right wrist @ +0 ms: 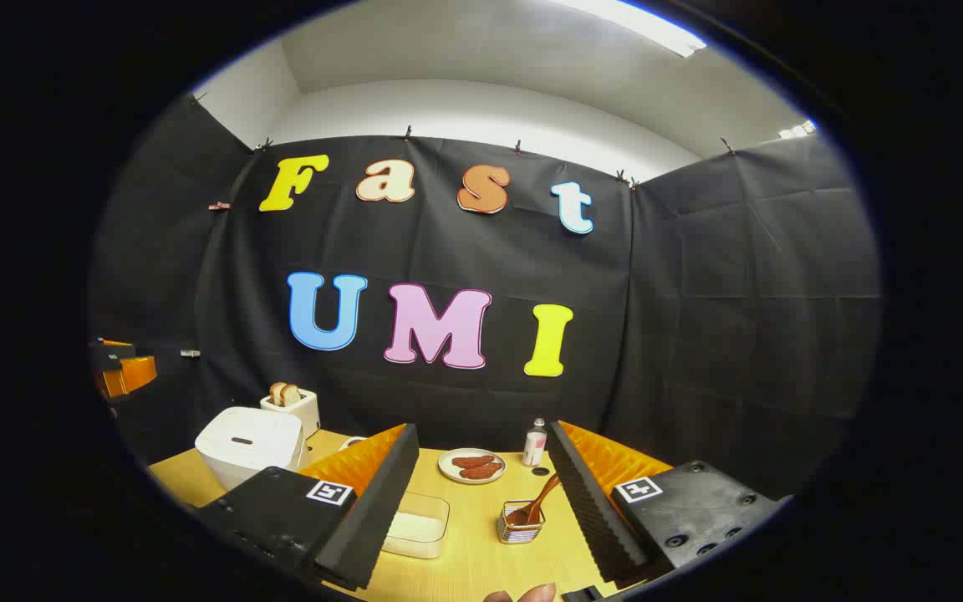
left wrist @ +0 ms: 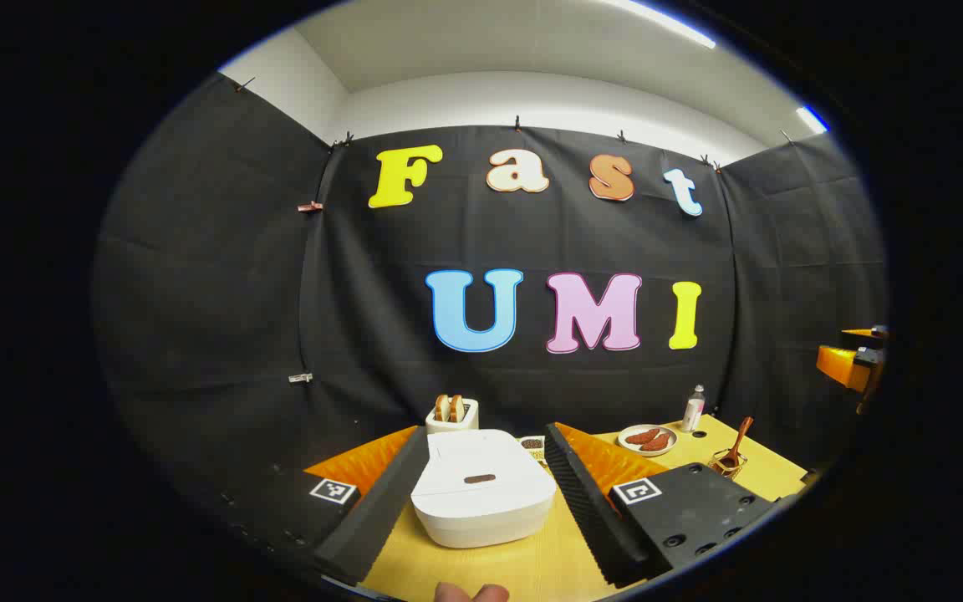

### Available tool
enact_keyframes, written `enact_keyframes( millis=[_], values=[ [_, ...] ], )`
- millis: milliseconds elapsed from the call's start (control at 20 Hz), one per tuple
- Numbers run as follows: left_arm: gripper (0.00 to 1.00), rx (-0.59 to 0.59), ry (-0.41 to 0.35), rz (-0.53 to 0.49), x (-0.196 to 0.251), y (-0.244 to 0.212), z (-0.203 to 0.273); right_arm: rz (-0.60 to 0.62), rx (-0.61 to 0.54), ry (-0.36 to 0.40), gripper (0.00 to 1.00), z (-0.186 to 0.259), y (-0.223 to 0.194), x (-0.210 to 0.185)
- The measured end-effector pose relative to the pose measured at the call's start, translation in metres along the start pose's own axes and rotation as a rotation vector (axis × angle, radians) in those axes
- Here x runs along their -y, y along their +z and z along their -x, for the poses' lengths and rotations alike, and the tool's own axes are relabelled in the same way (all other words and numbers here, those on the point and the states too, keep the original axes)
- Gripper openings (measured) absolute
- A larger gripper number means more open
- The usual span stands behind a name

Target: Close the left gripper, press the button to open the rice cooker; take a wooden spoon from the chopstick holder with the right hand, scoop a spoonful of rice and pour it into the rice cooker, then put the wooden spoon back into the chopstick holder.

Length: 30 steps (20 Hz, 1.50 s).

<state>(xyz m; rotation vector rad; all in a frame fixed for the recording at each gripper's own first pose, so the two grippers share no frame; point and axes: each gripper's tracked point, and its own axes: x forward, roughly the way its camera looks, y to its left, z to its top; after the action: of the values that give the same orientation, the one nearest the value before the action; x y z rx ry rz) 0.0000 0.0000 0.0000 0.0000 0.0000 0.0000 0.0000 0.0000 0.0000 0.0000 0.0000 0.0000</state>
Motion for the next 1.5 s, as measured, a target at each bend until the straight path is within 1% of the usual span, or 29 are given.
enact_keyframes(
  millis=[550, 950, 1100, 1200, 1250, 1300, 1350, 1500],
  values=[
    [0.96, 0.012, 0.004, -0.016, -0.001, 0.002, 0.005, 0.025, 0.023, 0.012, 0.98, -0.001, 0.01, -0.003],
    [0.96, 0.008, 0.009, -0.017, -0.002, 0.002, 0.005, 0.034, 0.021, 0.034, 0.98, -0.002, 0.012, -0.01],
    [0.95, 0.002, -0.043, -0.006, 0.007, 0.002, 0.004, 0.042, 0.019, 0.03, 0.98, -0.001, 0.011, -0.009],
    [0.55, -0.025, -0.105, 0.008, 0.016, -0.002, 0.003, 0.048, 0.023, 0.028, 0.98, -0.001, 0.013, -0.008],
    [0.36, -0.032, -0.108, 0.007, 0.015, -0.003, 0.001, 0.053, 0.024, 0.027, 0.98, -0.001, 0.014, -0.007],
    [0.26, -0.034, -0.098, 0.007, 0.009, -0.003, 0.001, 0.057, 0.025, 0.025, 0.98, 0.0, 0.013, -0.006],
    [0.08, -0.038, -0.105, 0.008, 0.006, -0.005, -0.012, 0.06, 0.025, 0.023, 0.98, 0.0, 0.013, -0.006],
    [0.07, -0.097, -0.162, 0.027, 0.009, -0.016, -0.029, 0.063, 0.021, 0.017, 0.98, 0.004, 0.012, -0.003]
  ],
)
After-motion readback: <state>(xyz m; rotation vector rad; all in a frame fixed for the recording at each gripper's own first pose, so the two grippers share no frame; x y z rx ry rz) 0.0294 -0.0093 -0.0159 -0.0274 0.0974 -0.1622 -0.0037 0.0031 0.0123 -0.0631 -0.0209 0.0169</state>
